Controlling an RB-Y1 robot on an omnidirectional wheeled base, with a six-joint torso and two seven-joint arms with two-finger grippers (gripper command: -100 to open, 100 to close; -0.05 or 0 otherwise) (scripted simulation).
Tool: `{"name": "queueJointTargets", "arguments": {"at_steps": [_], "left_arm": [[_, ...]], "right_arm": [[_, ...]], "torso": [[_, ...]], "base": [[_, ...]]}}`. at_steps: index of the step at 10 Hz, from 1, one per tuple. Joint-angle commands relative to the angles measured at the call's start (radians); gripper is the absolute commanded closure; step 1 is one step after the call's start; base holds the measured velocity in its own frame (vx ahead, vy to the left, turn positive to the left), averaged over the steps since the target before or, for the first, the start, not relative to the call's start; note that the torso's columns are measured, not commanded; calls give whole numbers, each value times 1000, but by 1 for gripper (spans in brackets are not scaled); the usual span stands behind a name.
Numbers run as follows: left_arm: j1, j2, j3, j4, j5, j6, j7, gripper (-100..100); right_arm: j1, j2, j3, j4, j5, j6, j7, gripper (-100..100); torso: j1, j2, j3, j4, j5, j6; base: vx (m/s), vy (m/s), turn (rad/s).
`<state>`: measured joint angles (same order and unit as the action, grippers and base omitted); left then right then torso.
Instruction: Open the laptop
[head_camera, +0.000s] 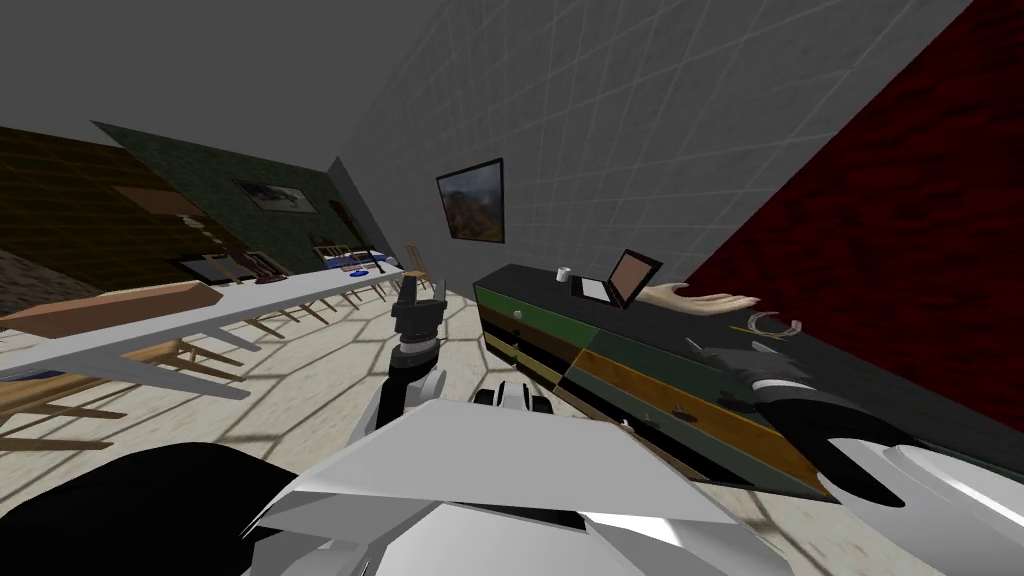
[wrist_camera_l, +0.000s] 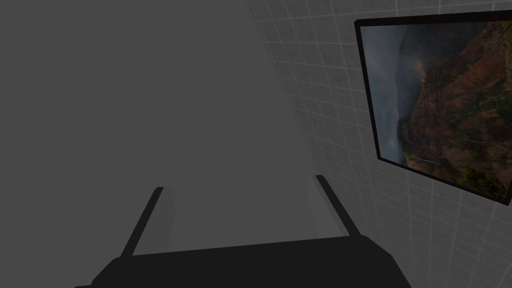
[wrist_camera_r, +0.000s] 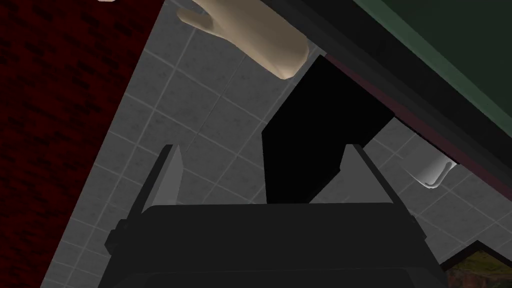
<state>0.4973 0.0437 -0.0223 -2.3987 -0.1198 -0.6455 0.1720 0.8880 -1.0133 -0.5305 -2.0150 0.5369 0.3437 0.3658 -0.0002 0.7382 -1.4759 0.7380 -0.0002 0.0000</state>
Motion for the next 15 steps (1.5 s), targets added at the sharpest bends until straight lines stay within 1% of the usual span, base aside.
{"name": "queueJointTargets", "arguments": {"at_steps": [1, 3, 7, 8, 9, 10, 11, 12, 13, 14, 15], "left_arm": [[0, 0, 0, 0, 0, 0, 0, 0], [0, 0, 0, 0, 0, 0, 0, 0], [0, 0, 0, 0, 0, 0, 0, 0], [0, 0, 0, 0, 0, 0, 0, 0], [0, 0, 0, 0, 0, 0, 0, 0], [0, 0, 0, 0, 0, 0, 0, 0], [0, 0, 0, 0, 0, 0, 0, 0], [-1, 0, 0, 0, 0, 0, 0, 0], [0, 0, 0, 0, 0, 0, 0, 0], [-1, 0, 0, 0, 0, 0, 0, 0], [0, 0, 0, 0, 0, 0, 0, 0]], "right_arm": [[30, -62, -45, 14, 22, 22, 23, -100], [43, -110, -69, 26, 34, 40, 38, -100], [67, -189, -110, 44, 58, 71, 64, -100], [68, -183, -108, 40, 46, 67, 58, -100], [73, -206, -104, 38, 20, 119, 64, -100], [73, -206, -104, 38, 20, 122, 64, -100], [77, -227, -98, 36, -6, 162, 68, -100], [77, -227, -98, 36, -6, 175, 68, -100], [81, -247, -91, 34, -32, 213, 72, -100], [81, -247, -91, 34, -32, 227, 72, -100], [85, -268, -85, 32, -58, 265, 76, -100]], "torso": [[-1, 1, 0, 0, 0, 0], [1, 0, 0, 0, 0, 0], [-1, 1, 1, 0, 0, 0], [0, 0, 0, 0, 0, 0], [-2, 3, 2, 1, 0, 1], [-4, 6, 4, 2, -1, -1], [-4, 6, 4, 2, -1, 1], [-2, 5, 3, 2, -1, 0], [0, 1, 1, 1, 0, 1], [1, -1, -1, -1, 0, -1], [1, -3, -2, -1, 0, 0]], "base": [[157, 62, 136], [137, 72, 155], [110, 62, 101], [49, 29, 26], [-52, -40, 223], [-88, -61, 200], [-134, -75, 306], [-108, -63, 106], [-105, -59, 192], [-92, -50, 144], [-109, -61, 303]]}}
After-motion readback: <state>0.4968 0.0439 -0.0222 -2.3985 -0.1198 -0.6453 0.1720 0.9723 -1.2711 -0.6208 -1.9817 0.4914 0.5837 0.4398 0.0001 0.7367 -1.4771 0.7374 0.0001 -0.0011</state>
